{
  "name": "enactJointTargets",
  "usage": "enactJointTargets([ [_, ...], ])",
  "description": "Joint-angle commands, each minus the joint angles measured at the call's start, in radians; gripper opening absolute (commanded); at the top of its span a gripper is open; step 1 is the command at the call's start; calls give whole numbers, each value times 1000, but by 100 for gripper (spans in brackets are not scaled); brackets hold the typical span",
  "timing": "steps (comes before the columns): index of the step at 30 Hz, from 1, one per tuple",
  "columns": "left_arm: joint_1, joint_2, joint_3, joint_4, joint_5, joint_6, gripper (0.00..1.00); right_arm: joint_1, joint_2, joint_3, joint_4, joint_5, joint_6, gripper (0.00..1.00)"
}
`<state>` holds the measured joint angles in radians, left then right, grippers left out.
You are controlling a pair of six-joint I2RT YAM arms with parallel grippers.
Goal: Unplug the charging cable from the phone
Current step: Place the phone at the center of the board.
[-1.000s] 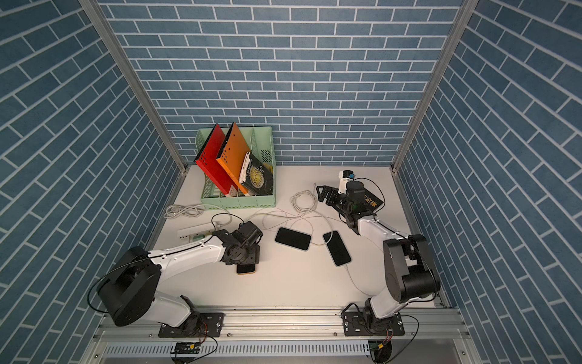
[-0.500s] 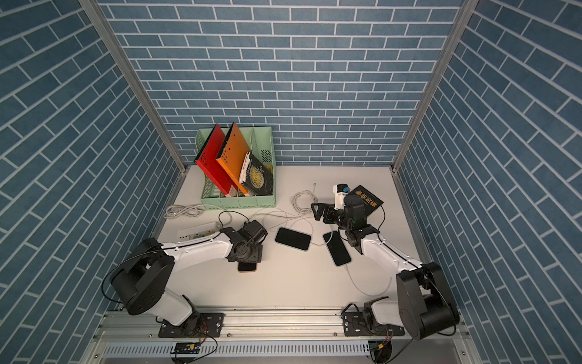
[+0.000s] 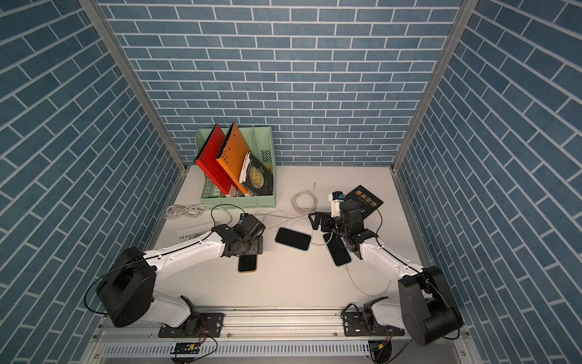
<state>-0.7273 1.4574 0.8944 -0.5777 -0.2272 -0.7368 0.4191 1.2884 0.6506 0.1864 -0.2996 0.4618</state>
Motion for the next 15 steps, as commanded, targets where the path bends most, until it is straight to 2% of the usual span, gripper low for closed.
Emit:
enactJointTargets([
  [1, -4, -23, 33, -16, -27, -26, 88, 22, -6, 37, -109, 9, -76, 100],
  [6, -4, -28, 59, 12, -27, -56, 91, 58, 48, 83, -227, 18, -159, 99],
  [15, -3, -17, 60, 97, 7, -95, 92, 139, 175, 129, -264, -5, -237, 100],
])
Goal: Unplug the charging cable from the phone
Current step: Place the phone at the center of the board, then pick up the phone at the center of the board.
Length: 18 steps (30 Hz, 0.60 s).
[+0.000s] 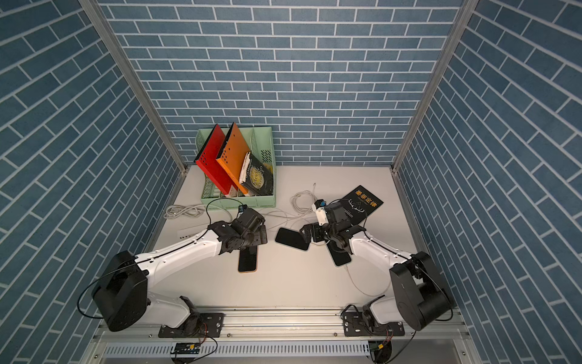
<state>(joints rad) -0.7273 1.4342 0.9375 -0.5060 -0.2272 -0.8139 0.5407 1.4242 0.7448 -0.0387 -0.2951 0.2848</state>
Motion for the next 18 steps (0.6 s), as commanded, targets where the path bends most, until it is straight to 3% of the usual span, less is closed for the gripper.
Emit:
enactJointTargets([
  [1, -3, 8, 15, 27, 8, -17, 92, 21, 60, 44, -38, -12, -64, 99],
  [18, 50, -100, -106, 45, 12, -15, 92, 57, 305, 184, -51, -74, -125, 97],
])
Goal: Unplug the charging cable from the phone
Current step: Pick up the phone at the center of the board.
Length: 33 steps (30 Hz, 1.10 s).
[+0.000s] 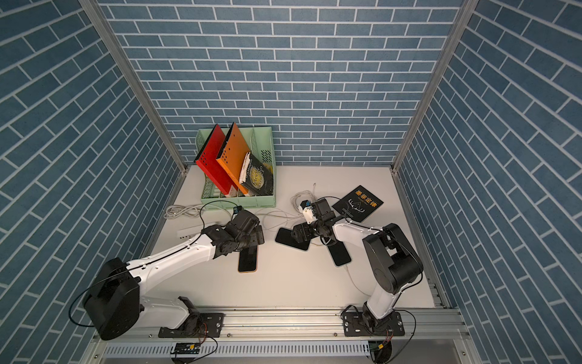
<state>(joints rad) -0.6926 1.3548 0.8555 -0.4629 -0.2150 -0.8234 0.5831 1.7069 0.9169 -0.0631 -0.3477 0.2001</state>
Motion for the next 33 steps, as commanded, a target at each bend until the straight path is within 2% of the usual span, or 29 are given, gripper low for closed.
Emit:
enactJointTargets([
  [1, 21, -26, -29, 5, 2, -6, 92, 20, 27, 11, -27, -24, -40, 97],
  [16, 40, 10, -49, 49, 30, -5, 91, 160, -50, -40, -105, -41, -54, 95],
  [21, 43, 22, -47, 59, 36, -6, 91, 199, -62, -36, -140, 62, -83, 96],
  [29, 56, 8, -49, 59, 36, 0, 91, 259, -50, 27, -198, 311, -245, 100],
  [33, 63, -8, -65, 62, 37, 1, 91, 263, -46, 65, -221, 310, -357, 100],
])
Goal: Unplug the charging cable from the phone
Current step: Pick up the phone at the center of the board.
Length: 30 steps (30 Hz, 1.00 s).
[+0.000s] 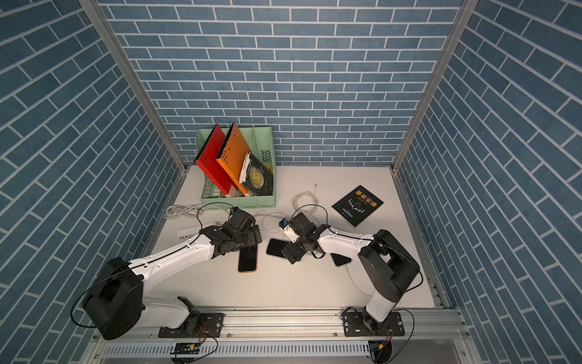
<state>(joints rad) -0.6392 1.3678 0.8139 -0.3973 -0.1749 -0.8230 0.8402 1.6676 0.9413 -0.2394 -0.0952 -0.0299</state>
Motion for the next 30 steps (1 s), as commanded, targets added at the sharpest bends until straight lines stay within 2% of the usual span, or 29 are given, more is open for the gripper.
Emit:
enactJointTargets([
  [1, 11, -25, -29, -1, -1, -1, 91, 6, -4, 47, -49, 54, -152, 99],
  [12, 35, -59, -64, 5, 9, 10, 91, 28, 93, 158, -199, -23, -352, 99],
  [23, 47, -54, -80, 24, 25, 12, 91, 61, 168, 193, -251, 45, -372, 99],
  [30, 47, -47, -82, 32, 33, 11, 91, 71, 217, 238, -257, 65, -351, 96],
])
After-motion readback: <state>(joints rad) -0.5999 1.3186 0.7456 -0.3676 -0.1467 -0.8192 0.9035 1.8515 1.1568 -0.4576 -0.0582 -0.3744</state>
